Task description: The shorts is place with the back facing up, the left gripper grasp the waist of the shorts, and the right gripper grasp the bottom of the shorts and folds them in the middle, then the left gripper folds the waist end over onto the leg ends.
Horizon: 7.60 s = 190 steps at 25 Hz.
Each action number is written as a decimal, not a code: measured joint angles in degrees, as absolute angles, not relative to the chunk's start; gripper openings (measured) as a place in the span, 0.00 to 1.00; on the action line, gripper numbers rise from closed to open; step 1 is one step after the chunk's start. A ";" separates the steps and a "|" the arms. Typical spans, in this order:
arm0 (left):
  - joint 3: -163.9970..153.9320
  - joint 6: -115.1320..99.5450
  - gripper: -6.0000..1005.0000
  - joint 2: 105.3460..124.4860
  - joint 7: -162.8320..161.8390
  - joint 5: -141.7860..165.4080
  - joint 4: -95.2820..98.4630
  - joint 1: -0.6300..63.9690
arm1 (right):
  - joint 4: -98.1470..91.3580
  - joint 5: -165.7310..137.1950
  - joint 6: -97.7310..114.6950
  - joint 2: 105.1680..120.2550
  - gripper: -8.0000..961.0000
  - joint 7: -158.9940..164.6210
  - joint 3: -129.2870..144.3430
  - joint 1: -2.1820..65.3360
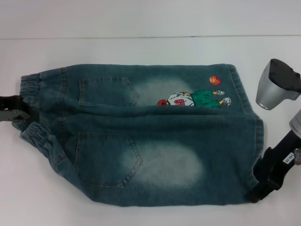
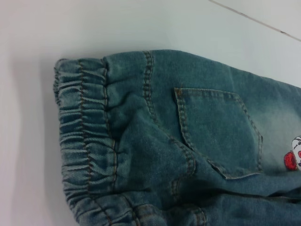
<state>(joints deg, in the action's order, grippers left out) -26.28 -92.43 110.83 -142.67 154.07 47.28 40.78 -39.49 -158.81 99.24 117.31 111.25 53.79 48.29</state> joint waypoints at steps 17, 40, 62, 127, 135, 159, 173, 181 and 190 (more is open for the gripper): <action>-26.28 -91.93 0.04 110.53 -142.69 154.07 47.29 41.10 | -39.94 -159.15 99.44 116.69 0.10 110.99 53.72 48.06; -22.93 -76.14 0.04 111.03 -143.22 146.79 46.33 38.61 | -35.11 -129.84 76.06 113.30 0.02 106.22 35.82 39.47; -23.38 -56.99 0.04 113.79 -136.55 133.91 39.77 38.32 | -27.36 -115.17 46.70 117.90 0.08 99.70 35.57 42.11; -34.89 -61.58 0.94 114.78 -121.34 146.56 47.09 33.72 | -35.59 -115.21 89.50 116.41 0.99 89.40 41.40 32.52; -37.34 -61.52 0.94 115.00 -121.53 146.75 46.02 34.89 | -34.92 -115.23 87.83 116.34 0.99 89.99 41.40 32.53; -41.99 -58.89 0.58 118.69 -119.18 146.73 50.66 33.60 | -32.88 -115.22 84.43 116.98 0.98 89.38 41.76 33.14; -42.02 -61.62 0.25 118.72 -119.04 146.74 50.99 33.74 | -32.69 -115.22 83.91 117.14 0.98 89.31 42.16 33.57; -41.97 -72.87 0.18 119.04 -119.35 146.23 59.07 34.43 | -32.50 -115.20 82.36 117.65 0.88 88.98 44.10 33.65; -41.70 -86.73 0.12 118.48 -122.22 145.18 67.59 40.60 | -23.56 -100.93 69.64 120.01 0.57 79.45 43.08 34.40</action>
